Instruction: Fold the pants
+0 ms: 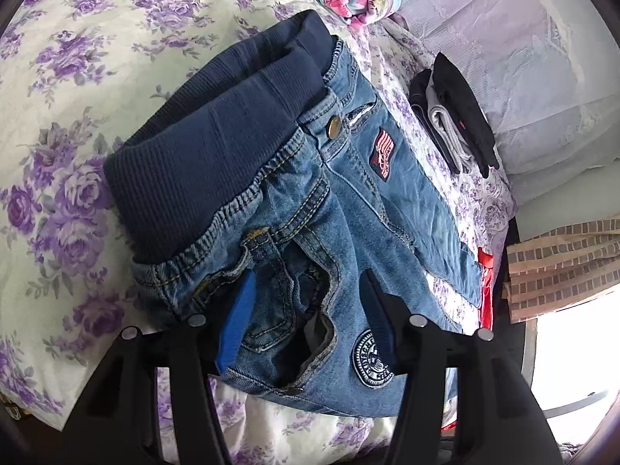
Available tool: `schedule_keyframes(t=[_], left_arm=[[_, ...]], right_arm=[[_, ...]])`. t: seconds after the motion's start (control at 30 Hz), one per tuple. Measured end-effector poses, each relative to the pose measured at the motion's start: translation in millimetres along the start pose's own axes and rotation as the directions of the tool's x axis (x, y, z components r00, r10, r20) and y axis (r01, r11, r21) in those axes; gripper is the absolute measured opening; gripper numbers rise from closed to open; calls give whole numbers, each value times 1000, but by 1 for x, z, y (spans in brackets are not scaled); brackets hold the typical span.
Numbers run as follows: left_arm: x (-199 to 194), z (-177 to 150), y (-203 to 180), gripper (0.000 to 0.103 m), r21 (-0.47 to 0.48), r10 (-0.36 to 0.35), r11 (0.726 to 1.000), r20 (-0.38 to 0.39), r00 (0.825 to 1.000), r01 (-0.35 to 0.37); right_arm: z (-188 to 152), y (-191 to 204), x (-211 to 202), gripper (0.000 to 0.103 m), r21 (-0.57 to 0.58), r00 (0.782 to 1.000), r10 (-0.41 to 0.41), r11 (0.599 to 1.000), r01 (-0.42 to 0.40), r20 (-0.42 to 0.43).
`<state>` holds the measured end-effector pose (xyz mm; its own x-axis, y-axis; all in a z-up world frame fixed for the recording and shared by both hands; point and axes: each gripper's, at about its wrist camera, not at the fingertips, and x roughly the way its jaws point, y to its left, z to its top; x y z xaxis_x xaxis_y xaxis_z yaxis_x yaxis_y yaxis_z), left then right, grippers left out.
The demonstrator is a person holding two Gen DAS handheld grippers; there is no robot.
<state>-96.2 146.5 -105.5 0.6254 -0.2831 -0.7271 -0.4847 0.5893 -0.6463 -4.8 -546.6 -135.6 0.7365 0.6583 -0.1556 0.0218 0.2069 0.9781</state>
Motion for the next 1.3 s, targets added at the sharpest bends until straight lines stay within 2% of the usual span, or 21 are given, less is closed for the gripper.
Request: schedule_keyframes(t=[0.03, 0.07, 0.1, 0.13, 0.2, 0.23, 0.3, 0.5, 0.6, 0.67, 0.73, 0.83, 0.9, 0.93, 1.0, 1.03, 1.1, 1.13, 1.17, 1.23, 1.3], left_arm=[[1, 1, -1, 54, -2, 0, 1000, -5, 1000, 0], [1, 2, 0, 55, -3, -1, 1000, -11, 1000, 1], [3, 2, -1, 55, -4, -1, 1000, -13, 1000, 1], [3, 2, -1, 56, -4, -5, 1000, -13, 1000, 5], [3, 0, -1, 58, 2, -10, 1000, -5, 1000, 10], [5, 0, -3, 58, 7, -10, 1000, 1, 1000, 10], [5, -3, -4, 58, 23, -6, 1000, 13, 1000, 6], [2, -4, -4, 58, 19, -10, 1000, 8, 1000, 10], [4, -4, -7, 59, 30, 6, 1000, 10, 1000, -6], [3, -4, -11, 59, 34, 26, 999, 4, 1000, -26], [-2, -1, -18, 58, 27, 26, 999, 3, 1000, -26], [-16, 4, -36, 58, 81, -22, 997, 58, 998, 17], [-20, 8, -45, 59, 115, -51, 992, 71, 996, 43], [-17, 11, -46, 60, 128, -41, 991, 62, 997, 33], [-4, 15, -39, 70, 148, 76, 986, 43, 996, -82], [4, 16, -30, 69, 149, 107, 983, 32, 994, -111], [5, 15, -17, 64, 139, 59, 988, 41, 997, -64], [2, 16, -15, 64, 129, 44, 990, 36, 998, -48], [-4, 17, -16, 64, 107, 29, 994, 34, 999, -33], [-16, 21, -17, 64, 73, -53, 996, 49, 997, 49], [-22, 28, -21, 68, 92, -98, 991, 53, 994, 93]], right_arm=[[1, 26, 2, 71, -77, 999, 49, 996, -50, -19], [2, 46, 1, 83, -165, 998, 48, 985, -54, -36], [2, 57, -2, 87, -234, 999, 21, 972, -30, -41], [3, 59, -5, 87, -274, 998, -44, 961, 31, -41], [0, 44, -9, 87, -299, 973, -228, 932, 206, -39], [-3, 33, -9, 87, -295, 959, -278, 922, 251, -53], [-9, 10, -7, 82, -264, 947, -310, 923, 280, -81], [-36, -33, -26, 78, -106, 963, -256, 963, 246, -85], [-38, -36, -22, 77, -109, 960, -266, 960, 257, -84], [-36, -26, -13, 78, -111, 969, -237, 967, 229, -69], [-38, 1, -4, 77, -210, 968, -245, 950, 230, -51], [-47, 33, 9, 77, -385, 939, -344, 869, 310, -20], [-51, 43, 21, 77, -454, 927, -373, 833, 315, -42], [-51, 44, 29, 77, -472, 914, -402, 817, 331, -53], [-46, 26, 44, 77, -463, 857, -509, 781, 419, -82], [-42, 10, 48, 76, -427, 841, -529, 790, 440, -112], [-31, -3, 42, 63, -340, 863, -493, 834, 433, -109], [-29, 0, 41, 62, -321, 857, -503, 835, 447, -113], [-30, 11, 41, 63, -338, 849, -521, 817, 466, -88], [-39, 39, 48, 68, -441, 846, -532, 767, 465, -33], [-51, 53, 67, 73, -503, 835, -546, 740, 446, -62]])
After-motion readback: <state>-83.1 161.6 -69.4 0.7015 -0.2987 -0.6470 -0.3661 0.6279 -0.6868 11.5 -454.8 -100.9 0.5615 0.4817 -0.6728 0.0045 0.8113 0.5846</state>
